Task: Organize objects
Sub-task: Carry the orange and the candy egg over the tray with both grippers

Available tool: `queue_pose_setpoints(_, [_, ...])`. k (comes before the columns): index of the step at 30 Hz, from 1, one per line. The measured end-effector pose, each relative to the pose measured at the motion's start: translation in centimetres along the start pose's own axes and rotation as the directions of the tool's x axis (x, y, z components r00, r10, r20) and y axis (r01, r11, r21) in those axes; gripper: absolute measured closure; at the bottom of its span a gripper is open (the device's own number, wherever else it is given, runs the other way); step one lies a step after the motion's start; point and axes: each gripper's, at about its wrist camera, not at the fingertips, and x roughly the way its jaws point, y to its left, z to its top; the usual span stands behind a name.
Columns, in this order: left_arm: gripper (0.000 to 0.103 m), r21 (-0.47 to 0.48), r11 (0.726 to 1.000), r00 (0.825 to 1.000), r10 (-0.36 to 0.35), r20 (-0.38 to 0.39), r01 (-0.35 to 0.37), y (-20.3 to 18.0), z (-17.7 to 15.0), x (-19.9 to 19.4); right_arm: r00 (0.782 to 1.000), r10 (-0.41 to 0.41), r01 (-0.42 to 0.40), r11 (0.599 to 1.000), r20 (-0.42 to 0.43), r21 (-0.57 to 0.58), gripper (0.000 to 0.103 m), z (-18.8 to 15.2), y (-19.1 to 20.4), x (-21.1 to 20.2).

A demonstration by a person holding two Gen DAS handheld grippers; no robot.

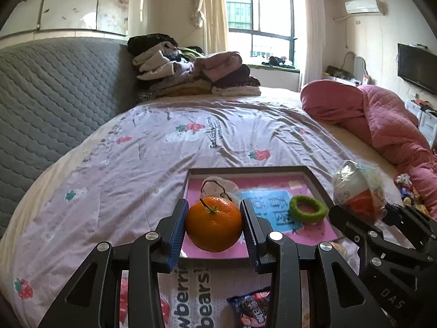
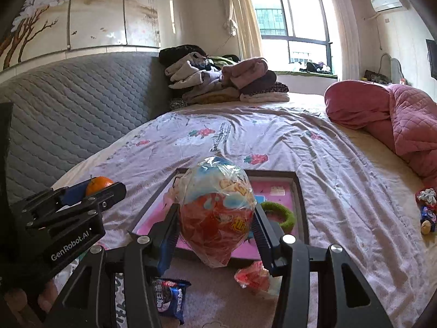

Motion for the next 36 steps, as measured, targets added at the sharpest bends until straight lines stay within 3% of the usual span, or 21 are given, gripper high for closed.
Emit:
queue_pose_setpoints(5, [0.063,0.033,0.999,0.999,0.014,0.031,-0.015,-0.5,1.9,0.0,1.0,-0.014,0.014,1.0,0.022,-0.012,0.052,1.4,-0.2,0.0])
queue_pose_setpoints(16, [0.063,0.05,0.999,1.0,0.016,0.016,-0.017,-0.8,3.8,1.6,0.998,-0.035,0.036,0.999,0.044,-0.037,0.052,3.1,-0.5,0.3])
queue_pose_setpoints(36, [0.063,0.051,0.999,1.0,-0.005,0.015,0.005,-1.0,5.4,2.7,0.997,-0.032,0.036,0.997,0.072,-0.062,0.052,5.5,-0.6,0.8])
